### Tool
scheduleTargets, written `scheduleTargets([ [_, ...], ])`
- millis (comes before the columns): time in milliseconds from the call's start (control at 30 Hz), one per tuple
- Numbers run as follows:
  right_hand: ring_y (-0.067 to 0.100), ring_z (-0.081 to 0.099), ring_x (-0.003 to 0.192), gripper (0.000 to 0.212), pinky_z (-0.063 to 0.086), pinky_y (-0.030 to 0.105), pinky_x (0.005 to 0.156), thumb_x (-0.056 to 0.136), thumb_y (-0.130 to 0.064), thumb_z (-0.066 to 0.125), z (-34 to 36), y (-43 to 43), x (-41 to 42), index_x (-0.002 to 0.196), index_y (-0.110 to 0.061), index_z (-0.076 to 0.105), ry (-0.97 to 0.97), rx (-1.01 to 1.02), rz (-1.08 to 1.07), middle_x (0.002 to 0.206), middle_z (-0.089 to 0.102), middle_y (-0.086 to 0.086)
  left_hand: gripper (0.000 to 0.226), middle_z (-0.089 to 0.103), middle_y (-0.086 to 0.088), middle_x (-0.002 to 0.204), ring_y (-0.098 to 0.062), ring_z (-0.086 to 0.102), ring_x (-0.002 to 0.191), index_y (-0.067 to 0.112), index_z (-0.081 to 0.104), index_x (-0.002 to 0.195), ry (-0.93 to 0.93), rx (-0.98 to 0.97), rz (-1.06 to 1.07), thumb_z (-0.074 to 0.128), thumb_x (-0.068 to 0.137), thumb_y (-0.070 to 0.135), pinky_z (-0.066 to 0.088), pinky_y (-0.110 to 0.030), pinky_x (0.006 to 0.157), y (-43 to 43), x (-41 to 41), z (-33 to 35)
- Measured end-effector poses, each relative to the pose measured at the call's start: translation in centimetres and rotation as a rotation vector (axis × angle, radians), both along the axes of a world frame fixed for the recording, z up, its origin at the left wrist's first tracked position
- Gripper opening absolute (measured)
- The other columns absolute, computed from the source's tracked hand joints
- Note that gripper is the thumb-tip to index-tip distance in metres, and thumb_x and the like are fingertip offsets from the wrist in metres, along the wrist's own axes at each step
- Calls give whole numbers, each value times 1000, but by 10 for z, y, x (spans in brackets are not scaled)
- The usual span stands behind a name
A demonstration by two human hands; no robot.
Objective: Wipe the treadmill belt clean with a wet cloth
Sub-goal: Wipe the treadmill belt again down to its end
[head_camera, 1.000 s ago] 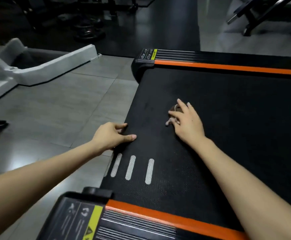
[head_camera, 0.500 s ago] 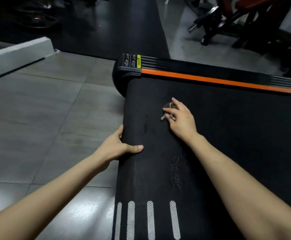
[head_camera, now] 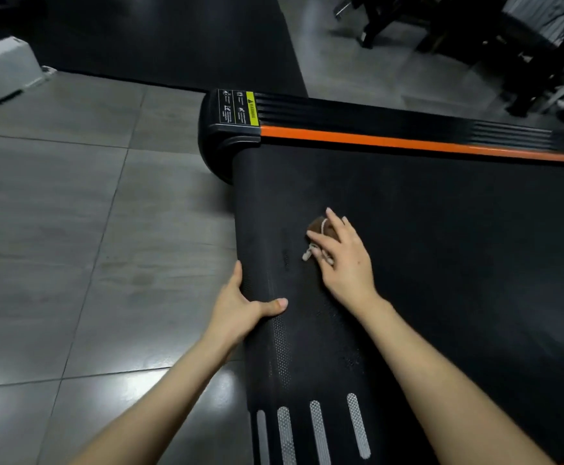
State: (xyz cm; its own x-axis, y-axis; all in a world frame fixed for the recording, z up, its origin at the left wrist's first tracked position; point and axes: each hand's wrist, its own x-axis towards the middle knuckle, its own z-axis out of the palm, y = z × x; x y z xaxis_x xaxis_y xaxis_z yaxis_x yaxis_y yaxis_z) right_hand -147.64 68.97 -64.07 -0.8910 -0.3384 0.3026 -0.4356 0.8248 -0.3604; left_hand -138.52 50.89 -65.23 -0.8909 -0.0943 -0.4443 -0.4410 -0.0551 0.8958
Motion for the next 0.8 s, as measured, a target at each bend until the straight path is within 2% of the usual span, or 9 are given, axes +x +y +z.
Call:
scheduleTargets([
  [67, 37, 28, 138, 29, 35, 49, 107, 89, -17, 58, 0, 3, 45, 117, -20, 65, -1, -4, 142, 150, 35, 7, 123, 49, 4, 140, -11, 55, 118, 21, 26, 149, -6, -5, 25, 90, 46, 36, 43, -33, 104, 3, 5, 0],
  [133, 32, 23, 142, 28, 32, 43, 109, 94, -23, 52, 5, 18, 90, 120, -24, 61, -45, 34, 374, 153, 30, 3, 124, 45, 2, 142, -13, 51, 122, 18, 22, 150, -2, -27, 46, 89, 47, 35, 41, -35, 106, 5, 7, 1],
  [233, 30, 25, 141, 28, 33, 39, 109, 96, -28, 47, 12, 39, 80, 122, -28, 59, -37, 108, 521, 152, 32, 3, 131, 42, 0, 145, -14, 47, 127, 18, 17, 150, -17, -48, 37, 84, 40, 43, 39, -36, 108, 5, 2, -7],
  [300, 34, 30, 138, 29, 35, 43, 108, 94, -28, 48, 5, 35, 32, 119, -28, 61, 1, 88, 433, 149, 36, 7, 137, 41, 2, 146, -14, 47, 127, 21, 16, 151, -17, -41, 17, 84, 34, 49, 40, -38, 107, 4, 1, -12],
  [367, 37, 35, 135, 27, 38, 50, 105, 92, -26, 53, 0, 18, -31, 115, -24, 66, 37, 12, 181, 146, 40, 9, 143, 41, 4, 146, -14, 49, 126, 23, 16, 151, -31, -25, 17, 82, 28, 55, 41, -39, 107, 3, 1, -17],
  [500, 33, 26, 140, 26, 26, 39, 113, 93, -21, 57, -2, -23, -91, 118, -19, 66, -46, -22, -206, 150, 34, 5, 145, 42, 8, 143, -11, 49, 125, 28, 13, 151, -8, -23, -33, 83, 27, 54, 39, -36, 108, -5, -10, -20],
  [600, 37, 30, 137, 28, 28, 40, 111, 91, -24, 57, -3, -20, -50, 116, -18, 67, 13, 16, 32, 148, 37, 8, 135, 54, 8, 134, -8, 57, 115, 24, 22, 150, 9, 61, -39, 89, 33, 38, 43, -32, 105, -11, -28, -19],
  [700, 27, 29, 139, 34, 25, 30, 112, 91, -36, 49, 1, -4, -24, 119, -24, 65, -45, 82, 312, 150, 34, 2, 127, 57, 6, 132, -9, 60, 112, 21, 24, 149, 24, 139, -14, 91, 40, 28, 45, -32, 102, -12, -45, -22],
  [800, 29, 38, 135, 30, 31, 34, 110, 91, -32, 54, 3, -1, -75, 116, -22, 67, -15, 73, 220, 146, 40, 7, 133, 56, 8, 133, -9, 60, 113, 29, 22, 149, 35, 201, 43, 90, 36, 40, 45, -34, 103, -11, -56, -28],
])
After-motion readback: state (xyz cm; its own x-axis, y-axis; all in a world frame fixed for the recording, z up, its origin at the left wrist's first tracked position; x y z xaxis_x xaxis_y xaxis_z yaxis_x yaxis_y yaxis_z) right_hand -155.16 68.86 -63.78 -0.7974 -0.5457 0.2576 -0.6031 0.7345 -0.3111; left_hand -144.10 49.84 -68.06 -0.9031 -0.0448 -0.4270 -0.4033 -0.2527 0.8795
